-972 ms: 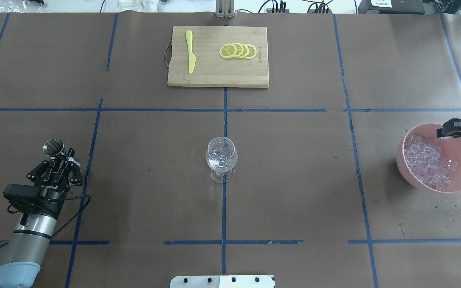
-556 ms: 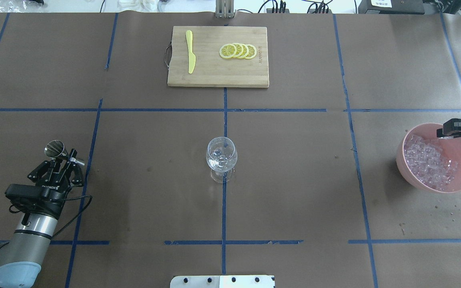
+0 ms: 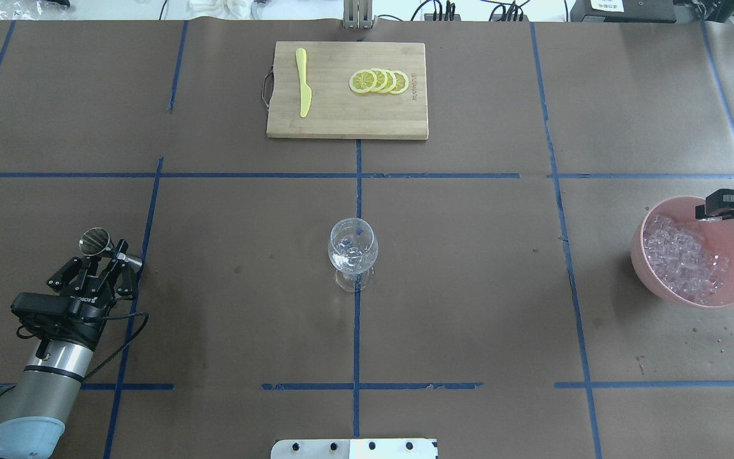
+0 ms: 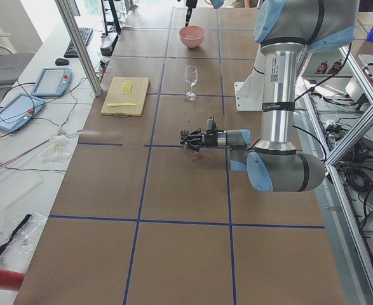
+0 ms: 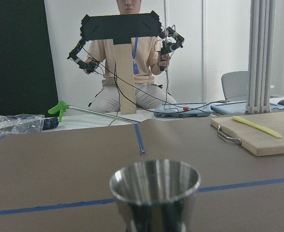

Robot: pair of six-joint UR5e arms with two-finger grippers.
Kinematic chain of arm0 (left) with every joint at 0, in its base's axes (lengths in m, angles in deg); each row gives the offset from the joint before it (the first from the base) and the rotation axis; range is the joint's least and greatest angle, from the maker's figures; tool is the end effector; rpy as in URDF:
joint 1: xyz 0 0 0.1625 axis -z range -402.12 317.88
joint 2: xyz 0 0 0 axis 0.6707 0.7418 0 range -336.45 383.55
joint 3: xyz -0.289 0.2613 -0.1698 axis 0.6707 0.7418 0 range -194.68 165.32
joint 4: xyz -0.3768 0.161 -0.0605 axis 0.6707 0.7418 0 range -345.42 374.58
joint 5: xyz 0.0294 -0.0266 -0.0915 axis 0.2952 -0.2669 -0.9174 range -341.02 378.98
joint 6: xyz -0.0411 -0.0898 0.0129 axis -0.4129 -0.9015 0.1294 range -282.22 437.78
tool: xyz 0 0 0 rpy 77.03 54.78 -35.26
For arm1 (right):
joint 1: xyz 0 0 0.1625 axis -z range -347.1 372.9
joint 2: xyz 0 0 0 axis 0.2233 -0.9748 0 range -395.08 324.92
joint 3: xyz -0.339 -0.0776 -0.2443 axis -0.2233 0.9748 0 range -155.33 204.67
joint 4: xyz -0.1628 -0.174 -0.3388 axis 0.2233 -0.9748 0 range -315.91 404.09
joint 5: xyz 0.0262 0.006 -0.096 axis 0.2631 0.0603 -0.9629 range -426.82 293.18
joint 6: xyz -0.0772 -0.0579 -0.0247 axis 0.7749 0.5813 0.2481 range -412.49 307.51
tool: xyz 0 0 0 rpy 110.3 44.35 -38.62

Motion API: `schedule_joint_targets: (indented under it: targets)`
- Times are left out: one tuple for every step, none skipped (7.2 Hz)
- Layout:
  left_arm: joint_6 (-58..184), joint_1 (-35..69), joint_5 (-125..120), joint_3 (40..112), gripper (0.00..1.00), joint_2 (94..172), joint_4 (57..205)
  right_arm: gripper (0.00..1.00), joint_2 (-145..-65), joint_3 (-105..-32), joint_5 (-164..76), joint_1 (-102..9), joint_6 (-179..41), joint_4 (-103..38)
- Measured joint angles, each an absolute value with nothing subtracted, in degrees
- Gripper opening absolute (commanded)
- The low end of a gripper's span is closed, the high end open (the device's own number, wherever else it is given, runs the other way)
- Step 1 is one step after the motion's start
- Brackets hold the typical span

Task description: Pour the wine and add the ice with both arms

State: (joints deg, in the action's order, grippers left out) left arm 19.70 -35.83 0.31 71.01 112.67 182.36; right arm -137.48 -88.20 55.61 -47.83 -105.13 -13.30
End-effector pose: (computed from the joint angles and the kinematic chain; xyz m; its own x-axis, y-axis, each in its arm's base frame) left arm 0.4167 -0.2749 0.5373 0.7461 0.0881 -0.6600 0.6351 0.2034 0.7451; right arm -0.1380 -0.4095 0.4996 0.6220 0.0623 0.7805 -0.2262 0.9686 0.1030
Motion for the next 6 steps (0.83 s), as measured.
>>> schedule_joint_targets:
  targets:
    - [19.78, -35.75, 0.07, 71.01, 0.51, 112.52, 182.37, 0.0, -137.46, -88.23, 55.61, -47.83, -105.13, -13.3]
    - [19.9, -35.68, -0.04, 71.01, 0.74, 112.43, 182.37, 0.0, -137.43, -88.26, 55.61, -47.83, -105.13, -13.3]
    - [20.02, -35.61, -0.1, 71.01, 0.84, 112.37, 182.37, 0.0, -137.4, -88.27, 55.61, -47.83, -105.13, -13.3]
    - [20.18, -35.54, -0.14, 71.01, 0.99, 112.34, 182.37, 0.0, -137.4, -88.27, 55.61, -47.83, -105.13, -13.3]
    - [20.39, -35.36, -0.24, 71.01, 1.0, 112.33, 182.37, 0.0, -137.39, -88.27, 55.61, -47.83, -105.13, -13.3]
    - [21.05, -35.05, -0.68, 71.15, 1.0, 112.32, 182.37, 0.0, -137.39, -88.27, 55.61, -47.83, -105.13, -13.3]
